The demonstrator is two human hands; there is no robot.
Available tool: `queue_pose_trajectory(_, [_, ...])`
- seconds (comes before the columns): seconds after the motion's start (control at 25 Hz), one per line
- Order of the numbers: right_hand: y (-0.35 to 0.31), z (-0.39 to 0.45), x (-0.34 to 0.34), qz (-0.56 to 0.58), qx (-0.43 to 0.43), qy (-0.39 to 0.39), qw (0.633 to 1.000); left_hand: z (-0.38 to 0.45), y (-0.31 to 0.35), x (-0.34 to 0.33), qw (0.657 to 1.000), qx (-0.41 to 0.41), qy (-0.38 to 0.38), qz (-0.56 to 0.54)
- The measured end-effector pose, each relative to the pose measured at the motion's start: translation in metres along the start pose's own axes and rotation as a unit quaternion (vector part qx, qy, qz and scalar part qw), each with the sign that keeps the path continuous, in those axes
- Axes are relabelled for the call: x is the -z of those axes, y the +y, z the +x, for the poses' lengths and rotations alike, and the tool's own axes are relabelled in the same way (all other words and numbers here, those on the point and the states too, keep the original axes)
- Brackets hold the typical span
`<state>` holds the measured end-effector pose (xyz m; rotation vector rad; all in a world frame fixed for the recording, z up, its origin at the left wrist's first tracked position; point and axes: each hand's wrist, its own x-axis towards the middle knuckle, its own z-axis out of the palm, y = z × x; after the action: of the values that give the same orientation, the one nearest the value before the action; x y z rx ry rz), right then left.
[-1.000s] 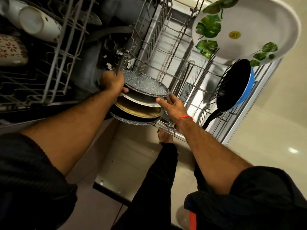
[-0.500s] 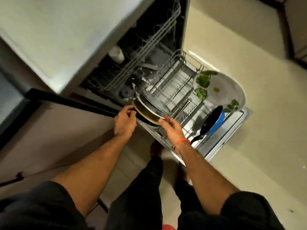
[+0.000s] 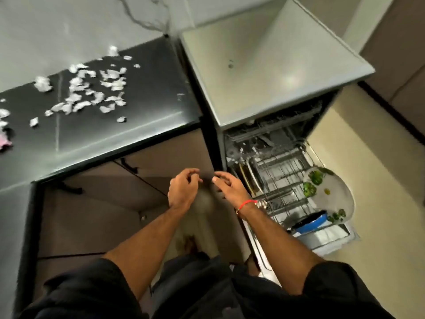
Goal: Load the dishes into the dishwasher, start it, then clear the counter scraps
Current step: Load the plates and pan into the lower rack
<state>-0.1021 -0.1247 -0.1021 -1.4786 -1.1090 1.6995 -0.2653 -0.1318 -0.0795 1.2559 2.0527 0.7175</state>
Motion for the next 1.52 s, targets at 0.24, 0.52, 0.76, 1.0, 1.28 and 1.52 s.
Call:
queue_pose_trajectory(0.24, [-0.048,-0.005,-0.108,-0.099,0.063,-0.086,0.989,-0.017,-0.061,0.103,0.989,0.046,0.111,-0.091])
queue_pose_trajectory(0.52, [-0.093,0.004,-0.286,-0.095,0.067,-0.176,0.977,-0.013,-0.187,0.253,0.948,0.042,0.241,-0.202])
queue_pose_trajectory(0.76, [-0.116,0.003,-0.438,-0.104,0.092,-0.242,0.960,-0.031,-0.284,0.365,0.896,0.114,0.339,-0.264])
queue_pose_trajectory(1.0, [-0.125,-0.010,-0.560,-0.142,0.101,-0.336,0.926,-0.041,-0.343,0.464,0.835,0.173,0.423,-0.306])
queue_pose_trajectory(1.28, [-0.138,0.011,-0.684,-0.174,0.098,-0.387,0.900,-0.038,-0.387,0.522,0.813,0.213,0.442,-0.315])
queue_pose_trajectory(1.52, [-0.135,0.073,-0.814,-0.186,0.021,-0.356,0.915,0.008,-0.415,0.558,0.783,0.238,0.467,-0.336])
